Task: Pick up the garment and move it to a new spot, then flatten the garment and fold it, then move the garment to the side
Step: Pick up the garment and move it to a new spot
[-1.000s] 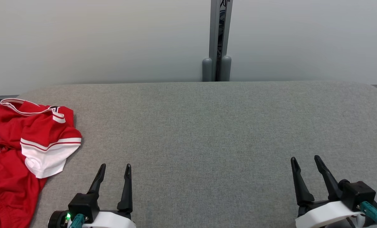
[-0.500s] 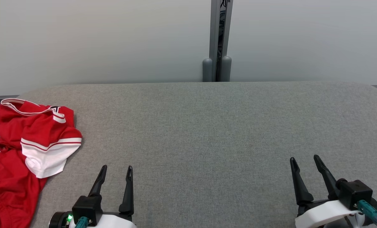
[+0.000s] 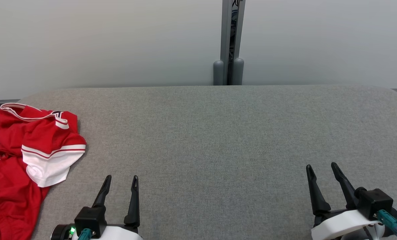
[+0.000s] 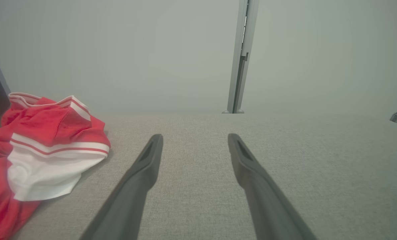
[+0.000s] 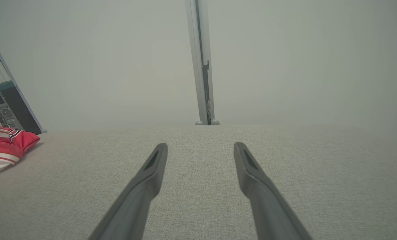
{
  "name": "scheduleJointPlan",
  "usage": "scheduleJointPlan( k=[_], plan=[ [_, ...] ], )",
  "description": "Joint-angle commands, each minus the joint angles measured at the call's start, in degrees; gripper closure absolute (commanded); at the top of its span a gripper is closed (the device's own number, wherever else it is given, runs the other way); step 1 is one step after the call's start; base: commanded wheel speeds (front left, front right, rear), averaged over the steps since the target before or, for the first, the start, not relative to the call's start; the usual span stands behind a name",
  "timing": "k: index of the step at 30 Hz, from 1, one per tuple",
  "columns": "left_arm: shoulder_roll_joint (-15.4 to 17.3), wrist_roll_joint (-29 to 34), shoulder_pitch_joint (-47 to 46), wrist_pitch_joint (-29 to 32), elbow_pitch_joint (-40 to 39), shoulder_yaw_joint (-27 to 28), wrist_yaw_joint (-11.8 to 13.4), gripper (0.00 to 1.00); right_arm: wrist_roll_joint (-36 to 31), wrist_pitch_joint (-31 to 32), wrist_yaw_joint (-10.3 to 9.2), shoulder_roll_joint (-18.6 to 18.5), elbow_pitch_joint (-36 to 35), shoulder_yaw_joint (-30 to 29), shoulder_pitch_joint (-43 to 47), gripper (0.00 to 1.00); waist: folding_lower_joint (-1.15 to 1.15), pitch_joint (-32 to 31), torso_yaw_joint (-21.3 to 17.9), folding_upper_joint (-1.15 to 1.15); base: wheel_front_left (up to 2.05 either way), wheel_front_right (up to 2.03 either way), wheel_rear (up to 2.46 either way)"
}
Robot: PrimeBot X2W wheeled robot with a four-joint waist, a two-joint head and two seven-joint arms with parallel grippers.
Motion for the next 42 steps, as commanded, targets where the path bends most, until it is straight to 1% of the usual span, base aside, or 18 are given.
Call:
scheduleJointPlan(
  k=[1, 14, 19, 27, 35, 38, 42],
  plan=[
    [0.37, -0.22, -0.06, -0.17, 0.13, 0.15, 0.16, 0.0, 0.22, -0.4, 0.1, -0.5, 0.06, -0.19, -0.45, 0.0, 0.0, 0.0, 0.0, 0.0, 0.0, 0.0, 0.0],
    [0.53, -0.87, -0.6, -0.17, 0.47, -0.08, 0.53, 0.0, 0.16, -0.4, 0.1, -0.5, -0.25, -0.53, -0.17, 0.0, 0.0, 0.06, 0.3, 0.0, 0.0, 0.0, 0.0],
    [0.57, -0.93, -1.28, -0.17, 0.38, -0.3, 0.46, 0.0, 0.46, -0.39, 0.1, -0.47, -0.45, -1.06, 0.3, 0.0, 0.0, 0.15, 1.89, 0.0, 0.0, 0.0, 0.0],
    [0.94, -1.0, -2.05, -0.17, 0.1, -0.34, 0.57, 0.0, 0.72, -0.35, 0.1, -0.45, -1.45, -1.77, 0.53, 0.0, 0.0, 0.53, 10.47, 0.0, 0.0, 0.0, 0.0],
    [1.48, -1.55, -2.05, -0.17, 0.22, 0.2, 1.04, 0.0, 1.1, -0.35, 0.1, -0.46, -1.77, -1.19, 0.27, 0.0, 0.0, 0.59, 19.1, 0.0, 0.0, 0.0, 0.0],
    [1.78, -1.72, -1.86, 0.01, 0.32, 0.47, 1.23, 0.0, 1.43, -0.35, 0.1, -0.46, -1.66, -0.79, 0.03, 0.0, 0.0, 0.41, 21.5, 0.0, 0.0, 0.0, 0.0],
    [2.37, -2.13, -1.86, 0.44, 0.24, 0.72, 1.42, 0.0, 1.55, -0.35, 0.1, -0.47, -1.39, -0.69, -0.17, 0.0, 0.0, 0.21, 23.64, 0.0, 0.0, 0.0, 0.0]
  ],
)
